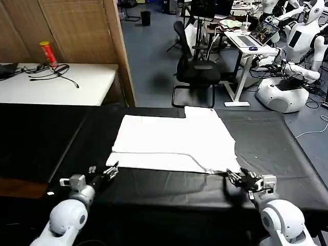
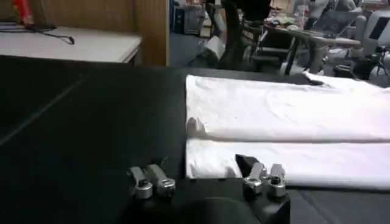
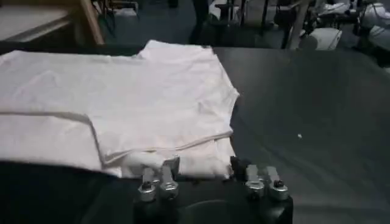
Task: Fold and organize the clothes.
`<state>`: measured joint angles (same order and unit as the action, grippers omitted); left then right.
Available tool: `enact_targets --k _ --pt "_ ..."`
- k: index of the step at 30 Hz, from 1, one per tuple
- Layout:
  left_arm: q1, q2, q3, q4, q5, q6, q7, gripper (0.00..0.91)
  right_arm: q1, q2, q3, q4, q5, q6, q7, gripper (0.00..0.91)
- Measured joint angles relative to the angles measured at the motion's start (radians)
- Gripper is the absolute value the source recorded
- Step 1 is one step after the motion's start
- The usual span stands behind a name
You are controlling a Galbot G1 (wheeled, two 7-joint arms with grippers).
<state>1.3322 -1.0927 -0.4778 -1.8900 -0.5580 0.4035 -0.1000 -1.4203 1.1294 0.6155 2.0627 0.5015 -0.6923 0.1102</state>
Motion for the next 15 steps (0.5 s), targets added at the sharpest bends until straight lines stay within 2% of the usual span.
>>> enact_targets --k 6,15 --pt "0.023 0.018 0.004 -0.019 0.01 0.009 -0.003 0.0 -0.044 -0.015 0.009 0.04 0.001 -0.042 0.029 0.059" --pt "0.106 0.079 -0.023 -0.101 0.011 0.054 -0.044 0.0 -0.139 -0.047 0.025 0.127 0.003 -0.044 0.048 0.049"
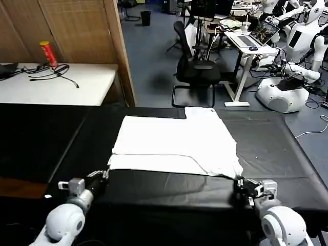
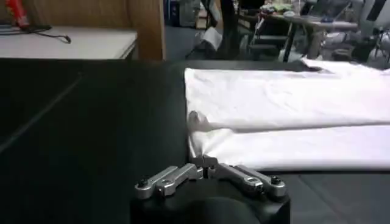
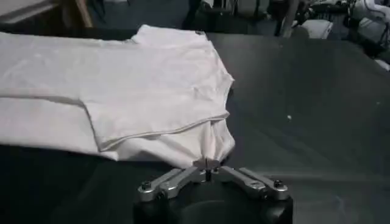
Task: Fold and organize the clothes.
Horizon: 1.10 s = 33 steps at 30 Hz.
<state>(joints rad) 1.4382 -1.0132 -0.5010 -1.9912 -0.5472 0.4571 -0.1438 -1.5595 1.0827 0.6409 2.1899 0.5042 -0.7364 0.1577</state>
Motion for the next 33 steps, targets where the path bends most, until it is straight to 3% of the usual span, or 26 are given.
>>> enact_targets --k 13,14,15,16,25,28,33 --pt "0.183 0.033 -0.091 -0.165 0.003 0.109 -0.066 0.0 -0.1 -0.007 -0.001 0.079 -0.031 0.0 0.005 0.049" --pt "0.199 0.032 -0.099 -0.176 0.003 0.115 -0.071 0.195 -0.106 -0.005 -0.002 0.084 -0.031 0.0 0.004 0.059" --pt "0.216 0.031 -0.108 -0.188 0.003 0.123 -0.073 0.878 -0.111 -0.004 -0.003 0.087 -0.031 0.0 0.004 0.224" --pt "0.231 0.03 -0.116 -0.197 0.003 0.127 -0.073 0.878 -0.116 -0.003 -0.003 0.091 -0.031 0.0 0.003 0.878" --pt "0.327 0.006 -0.181 -0.261 0.007 0.216 -0.075 0.878 -0.17 -0.004 0.031 0.169 -0.028 0.0 0.011 0.878" --pt "0.338 0.001 -0.198 -0.288 0.021 0.273 -0.086 0.878 -0.163 -0.01 0.058 0.202 0.002 0.0 0.01 0.878" --pt "0.33 0.002 -0.226 -0.329 0.025 0.276 -0.098 0.878 -0.074 -0.031 0.073 0.183 0.077 0.0 -0.011 0.878"
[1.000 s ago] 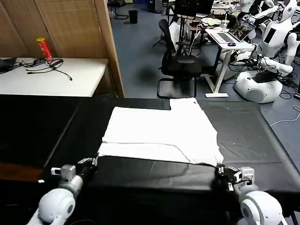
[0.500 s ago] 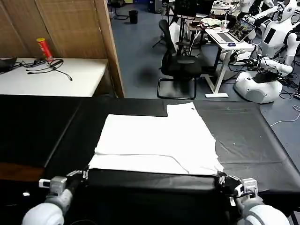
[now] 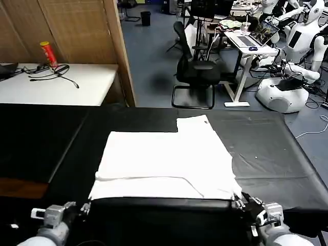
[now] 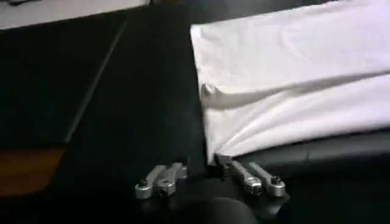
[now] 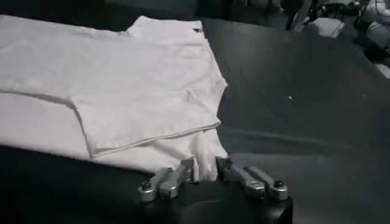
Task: Fold and organize the clothes.
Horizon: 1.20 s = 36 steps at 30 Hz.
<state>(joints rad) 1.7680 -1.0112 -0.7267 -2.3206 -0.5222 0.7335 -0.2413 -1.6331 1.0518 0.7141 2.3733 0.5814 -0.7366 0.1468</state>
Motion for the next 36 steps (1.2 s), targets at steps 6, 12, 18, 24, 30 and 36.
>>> enact_targets --k 6,12,18,24,30,36 --pt "-0.136 0.027 0.012 0.039 -0.079 -0.091 -0.001 0.878 0.264 -0.023 -0.064 -0.174 0.034 0.055 -0.009 0.878" --pt "-0.4 0.049 0.097 0.172 -0.198 -0.119 -0.009 0.878 0.546 -0.006 -0.186 -0.414 -0.011 0.14 -0.02 0.878" --pt "-0.664 0.032 0.216 0.36 -0.265 -0.128 -0.008 0.878 0.775 0.034 -0.32 -0.661 -0.033 0.138 -0.015 0.878" --pt "-0.913 -0.006 0.352 0.595 -0.28 -0.117 0.022 0.878 0.946 0.08 -0.42 -0.873 -0.032 0.118 -0.016 0.878" --pt "-1.08 -0.031 0.454 0.799 -0.263 -0.076 0.039 0.878 1.054 0.124 -0.474 -1.035 -0.016 0.098 -0.012 0.878" --pt "-1.14 -0.04 0.486 0.916 -0.243 -0.026 0.033 0.878 1.123 0.175 -0.496 -1.148 -0.024 0.092 -0.008 0.878"
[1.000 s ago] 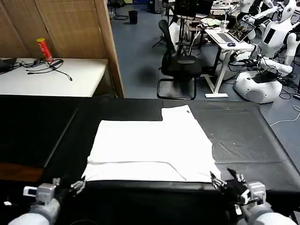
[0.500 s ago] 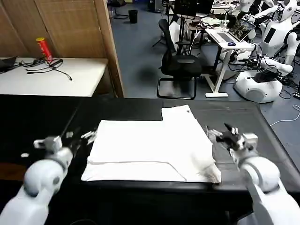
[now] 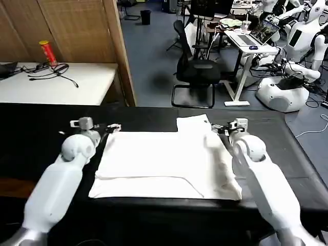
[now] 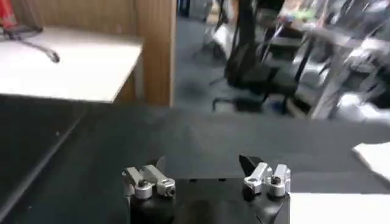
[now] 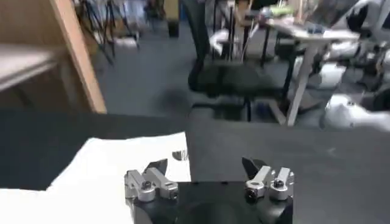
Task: Fold and organize the clothes.
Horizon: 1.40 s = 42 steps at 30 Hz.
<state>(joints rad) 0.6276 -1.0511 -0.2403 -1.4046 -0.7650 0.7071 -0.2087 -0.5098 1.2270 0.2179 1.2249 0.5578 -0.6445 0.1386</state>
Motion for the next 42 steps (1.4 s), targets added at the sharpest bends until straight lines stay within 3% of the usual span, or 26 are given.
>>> enact_targets --k 5,6,8,9,12,15,16,22,24,25,29,35,42 --pt "-0.008 0.0 0.0 0.03 -0.034 0.025 0.001 0.868 0.037 0.038 -0.009 -0.068 -0.021 0.0 -0.012 0.878" --pt "-0.007 0.0 0.0 0.03 -0.037 0.028 0.004 0.79 0.041 0.043 -0.009 -0.079 -0.026 0.0 -0.016 0.848" --pt "-0.005 -0.001 0.001 0.03 -0.039 0.029 0.008 0.702 0.046 0.052 -0.009 -0.1 -0.044 -0.001 -0.024 0.761" --pt "-0.004 -0.001 0.001 0.031 -0.039 0.03 0.01 0.595 0.047 0.055 -0.009 -0.108 -0.051 -0.001 -0.027 0.731" --pt "0.001 -0.002 0.002 0.033 -0.036 0.03 0.015 0.468 0.052 0.058 -0.01 -0.125 -0.054 -0.004 -0.031 0.595" --pt "0.005 -0.001 0.004 0.037 -0.027 0.03 0.027 0.41 0.055 0.062 -0.008 -0.134 -0.054 -0.004 -0.031 0.488" --pt "0.006 -0.001 0.005 0.038 -0.024 0.03 0.028 0.4 0.055 0.063 -0.007 -0.136 -0.054 -0.004 -0.031 0.361" --pt "0.0 -0.006 0.01 0.056 -0.002 0.03 0.036 0.38 0.05 0.069 -0.003 -0.138 -0.053 -0.006 -0.036 0.185" --pt "-0.007 -0.009 0.011 0.066 0.002 0.029 0.038 0.293 0.046 0.07 -0.001 -0.136 -0.052 -0.006 -0.04 0.127" --pt "-0.01 -0.01 0.012 0.073 0.006 0.028 0.039 0.166 0.044 0.07 -0.001 -0.135 -0.051 -0.006 -0.042 0.098" --pt "-0.019 -0.018 0.013 0.094 0.028 0.013 0.055 0.068 0.037 0.07 0.0 -0.126 -0.05 -0.01 -0.047 0.068" --pt "-0.023 -0.021 0.014 0.113 0.04 -0.001 0.068 0.0 0.025 0.066 0.004 -0.108 -0.045 -0.013 -0.054 0.029" --pt "-0.028 -0.021 0.015 0.12 0.048 -0.009 0.081 0.0 0.014 0.06 0.019 -0.094 -0.028 0.028 -0.056 0.0"
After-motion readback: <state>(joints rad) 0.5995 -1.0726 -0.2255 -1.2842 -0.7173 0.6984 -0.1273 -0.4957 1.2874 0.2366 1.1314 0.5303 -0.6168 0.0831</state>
